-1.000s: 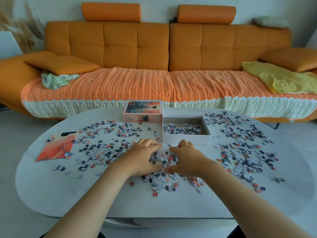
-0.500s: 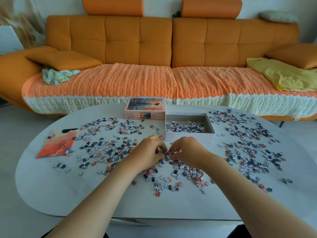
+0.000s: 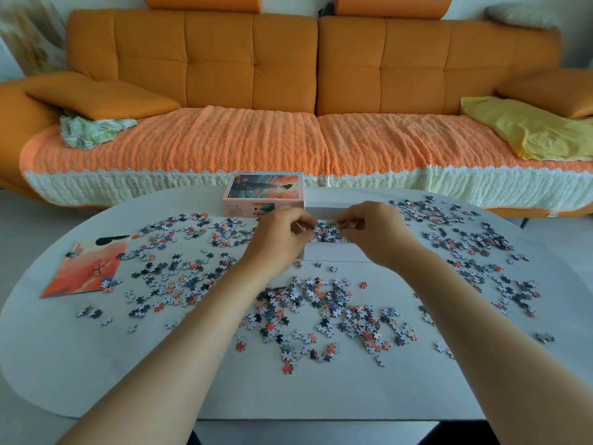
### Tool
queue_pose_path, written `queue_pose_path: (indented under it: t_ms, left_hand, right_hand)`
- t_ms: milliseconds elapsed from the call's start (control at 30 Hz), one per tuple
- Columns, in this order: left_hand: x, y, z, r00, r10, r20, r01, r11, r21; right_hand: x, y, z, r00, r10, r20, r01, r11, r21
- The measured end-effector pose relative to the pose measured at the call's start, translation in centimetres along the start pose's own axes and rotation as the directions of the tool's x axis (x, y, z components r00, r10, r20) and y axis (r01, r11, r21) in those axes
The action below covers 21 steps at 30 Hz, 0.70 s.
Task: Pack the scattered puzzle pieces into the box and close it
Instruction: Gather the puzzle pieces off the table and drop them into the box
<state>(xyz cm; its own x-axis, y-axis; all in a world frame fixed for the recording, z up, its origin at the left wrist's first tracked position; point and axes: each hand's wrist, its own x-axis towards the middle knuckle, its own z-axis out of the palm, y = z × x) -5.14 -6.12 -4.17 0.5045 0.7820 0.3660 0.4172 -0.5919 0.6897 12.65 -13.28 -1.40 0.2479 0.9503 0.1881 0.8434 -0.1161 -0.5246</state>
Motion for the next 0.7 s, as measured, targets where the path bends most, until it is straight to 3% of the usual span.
queue_pose_path:
  t_ms: [67,133,233,333,500,600,700]
  left_hand:
    - [1.1,-0.1,0.8,0.997,0.065,-0.050,-0.062,0.996,0.061]
    - [2.0,-0.5,1.7,0.991,0.123,-0.054,-0.107,0.966,0.235]
    - [2.6,-1.5,2.5,0.994,0.096,0.061,-0.114,0.859,0.500]
    - [2.2,-2.0,2.9,0.981,0.105,0.165,-0.172,0.865,0.471]
    - [0.7,-1.6,2.8,0.954,0.281,0.108,-0.299,0.850,0.433]
    - [-0.8,-0.6,2.3,0.934,0.339,0.114,-0.357,0.864,0.355]
    - [-2.8,0.4,1.8,0.938,0.247,0.243,-0.307,0.917,0.253]
  right_hand:
    - [0.7,0.6,0.5,0.999,-0.028,-0.029,0.027,0.998,-0.053]
    - [1.2,1.2,1.1,1.000,-0.017,0.005,0.017,0.997,-0.081]
    - [1.6,1.9,1.7,0.998,0.030,0.047,-0.026,0.996,-0.085]
    - [1.5,1.9,1.4,1.000,0.009,0.016,-0.007,0.997,-0.082]
    - [0.2,2.0,1.0,0.980,0.001,0.200,0.018,0.996,-0.093]
    - [-0.5,2.4,0.7,0.983,-0.156,0.092,0.167,0.978,-0.128]
    - [-1.7,1.9,-0.7,0.961,-0.264,0.079,0.271,0.957,-0.103]
